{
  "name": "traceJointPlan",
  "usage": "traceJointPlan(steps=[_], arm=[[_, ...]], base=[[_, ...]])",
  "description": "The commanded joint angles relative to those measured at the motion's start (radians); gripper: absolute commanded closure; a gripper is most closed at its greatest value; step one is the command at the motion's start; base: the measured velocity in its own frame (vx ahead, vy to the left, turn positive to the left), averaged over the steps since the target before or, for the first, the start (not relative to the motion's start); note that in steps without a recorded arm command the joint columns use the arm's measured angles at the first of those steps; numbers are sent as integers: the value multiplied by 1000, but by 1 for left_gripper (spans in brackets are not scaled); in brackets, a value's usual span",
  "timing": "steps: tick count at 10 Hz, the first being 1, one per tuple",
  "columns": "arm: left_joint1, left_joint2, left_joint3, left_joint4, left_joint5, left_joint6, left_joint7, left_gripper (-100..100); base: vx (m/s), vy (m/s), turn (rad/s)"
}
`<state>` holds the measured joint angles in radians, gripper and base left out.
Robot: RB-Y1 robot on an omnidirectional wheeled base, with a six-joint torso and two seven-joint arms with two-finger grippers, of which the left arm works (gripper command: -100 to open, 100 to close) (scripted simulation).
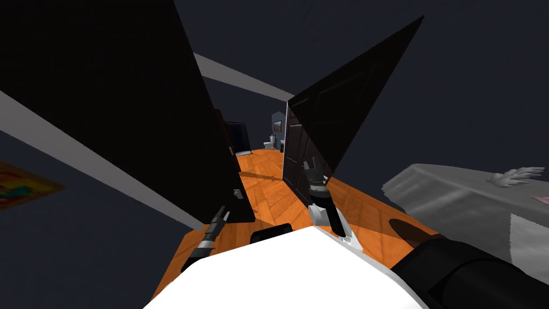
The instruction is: Pull the door open
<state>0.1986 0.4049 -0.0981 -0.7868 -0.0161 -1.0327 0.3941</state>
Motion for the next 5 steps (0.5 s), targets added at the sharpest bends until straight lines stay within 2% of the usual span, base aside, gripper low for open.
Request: traceJointPlan(steps=[1, 4, 5], arm=[[-16, -2, 9, 17, 7, 3, -3, -100], [-48, -9, 33, 50, 27, 16, -12, -100], [-40, -8, 29, 41, 23, 12, -10, -100]], base=[[197, -3, -148], [233, -31, -147], [98, -13, 14]])
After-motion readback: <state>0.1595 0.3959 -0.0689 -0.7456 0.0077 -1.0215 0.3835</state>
